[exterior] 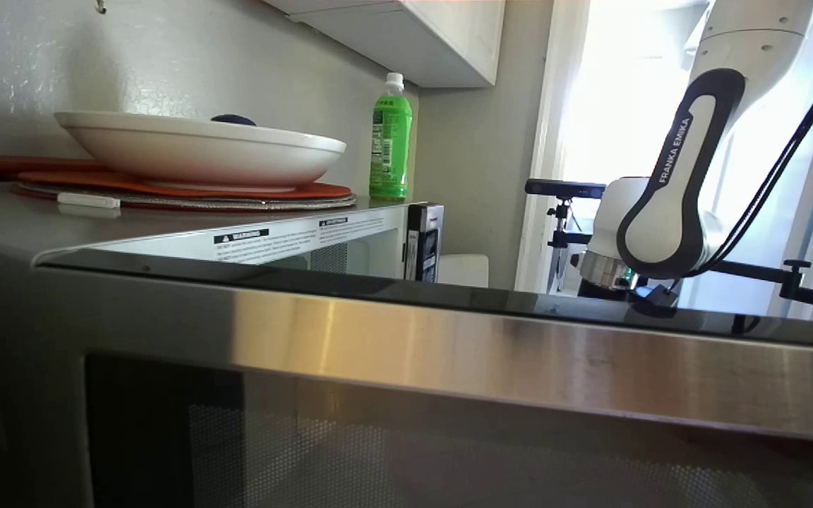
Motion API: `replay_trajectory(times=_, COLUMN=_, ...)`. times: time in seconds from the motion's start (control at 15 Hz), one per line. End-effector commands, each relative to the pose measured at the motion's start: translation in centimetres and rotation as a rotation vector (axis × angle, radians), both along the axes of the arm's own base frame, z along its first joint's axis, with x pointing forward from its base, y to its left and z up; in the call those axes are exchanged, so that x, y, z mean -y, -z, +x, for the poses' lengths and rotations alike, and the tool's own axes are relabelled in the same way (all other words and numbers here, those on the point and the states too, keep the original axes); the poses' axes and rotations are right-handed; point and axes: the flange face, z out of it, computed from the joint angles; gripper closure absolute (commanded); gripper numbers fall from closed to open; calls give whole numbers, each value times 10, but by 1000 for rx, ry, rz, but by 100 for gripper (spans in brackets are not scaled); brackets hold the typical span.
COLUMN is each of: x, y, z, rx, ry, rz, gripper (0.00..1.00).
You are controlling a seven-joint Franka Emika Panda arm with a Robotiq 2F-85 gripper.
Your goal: Pick up the cup from the counter and put it in the oven
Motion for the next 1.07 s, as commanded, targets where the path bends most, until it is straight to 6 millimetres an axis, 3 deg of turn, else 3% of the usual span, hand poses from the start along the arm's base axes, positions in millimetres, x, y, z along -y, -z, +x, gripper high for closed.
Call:
replay_trajectory(times=0.0, x=-8, y=-13, z=2, rx=-16, ry=-33, rz=12, gripper=64)
replay_trajectory(times=0.27, x=-32, y=-39, z=23, rx=-18, ry=-84, rz=30, gripper=64)
replay_trajectory(times=1.0, x=-122, y=-93, z=112, rx=97, ry=-304, rz=15, gripper=64)
